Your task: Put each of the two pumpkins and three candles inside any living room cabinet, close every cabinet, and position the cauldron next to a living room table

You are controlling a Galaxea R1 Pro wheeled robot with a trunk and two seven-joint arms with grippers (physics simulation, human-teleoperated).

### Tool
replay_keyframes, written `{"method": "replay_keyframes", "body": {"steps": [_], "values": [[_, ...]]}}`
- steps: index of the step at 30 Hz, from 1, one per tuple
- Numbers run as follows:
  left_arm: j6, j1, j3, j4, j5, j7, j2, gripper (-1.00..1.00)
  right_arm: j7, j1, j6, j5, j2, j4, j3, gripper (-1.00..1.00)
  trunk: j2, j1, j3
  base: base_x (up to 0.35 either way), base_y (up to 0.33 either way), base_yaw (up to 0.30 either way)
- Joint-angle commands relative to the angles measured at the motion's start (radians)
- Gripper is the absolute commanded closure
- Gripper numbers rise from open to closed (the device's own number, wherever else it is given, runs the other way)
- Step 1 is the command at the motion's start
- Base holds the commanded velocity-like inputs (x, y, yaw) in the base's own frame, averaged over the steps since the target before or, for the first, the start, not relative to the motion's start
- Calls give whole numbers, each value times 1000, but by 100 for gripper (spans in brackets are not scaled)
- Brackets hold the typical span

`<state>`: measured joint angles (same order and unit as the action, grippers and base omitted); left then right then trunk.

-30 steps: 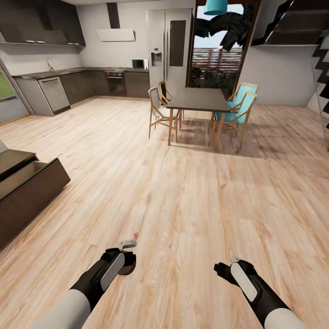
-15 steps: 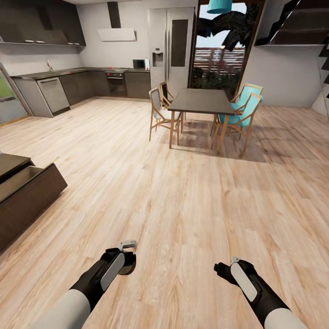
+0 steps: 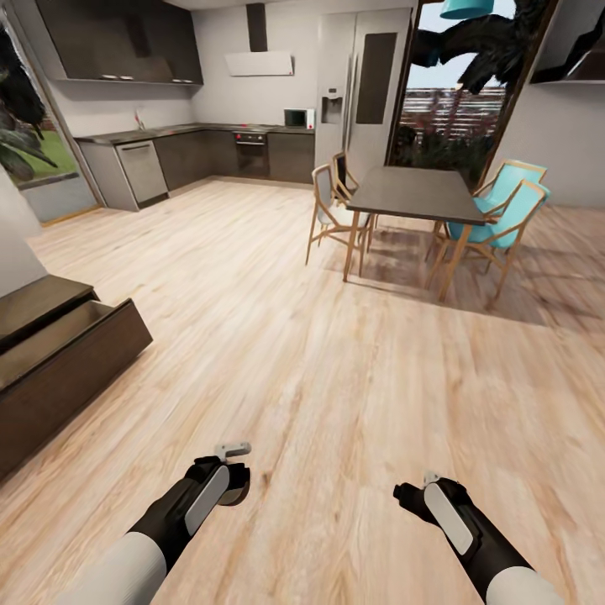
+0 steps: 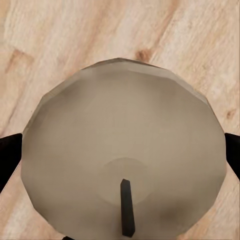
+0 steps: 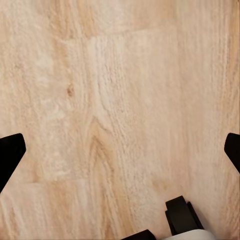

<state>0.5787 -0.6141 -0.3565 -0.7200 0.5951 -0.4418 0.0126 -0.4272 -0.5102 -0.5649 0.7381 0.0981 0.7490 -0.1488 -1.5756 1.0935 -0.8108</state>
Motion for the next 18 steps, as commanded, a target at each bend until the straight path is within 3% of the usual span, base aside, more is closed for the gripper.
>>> {"method": "replay_keyframes", "body": {"steps": [1,12,18], "values": [[1,-1,-4,-1,9,-10,0,100,-10,0,-1,10,2,2,-5,-100,0,1,-1,324,0,282],[1,-1,-4,-1,9,-11,1,100,-14,0,-5,9,2,3,-7,-100,0,1,-1,324,0,283],[1,-1,-4,0,9,-11,1,100,-16,0,-46,9,2,23,-6,-100,0,1,-1,324,0,284]]}}
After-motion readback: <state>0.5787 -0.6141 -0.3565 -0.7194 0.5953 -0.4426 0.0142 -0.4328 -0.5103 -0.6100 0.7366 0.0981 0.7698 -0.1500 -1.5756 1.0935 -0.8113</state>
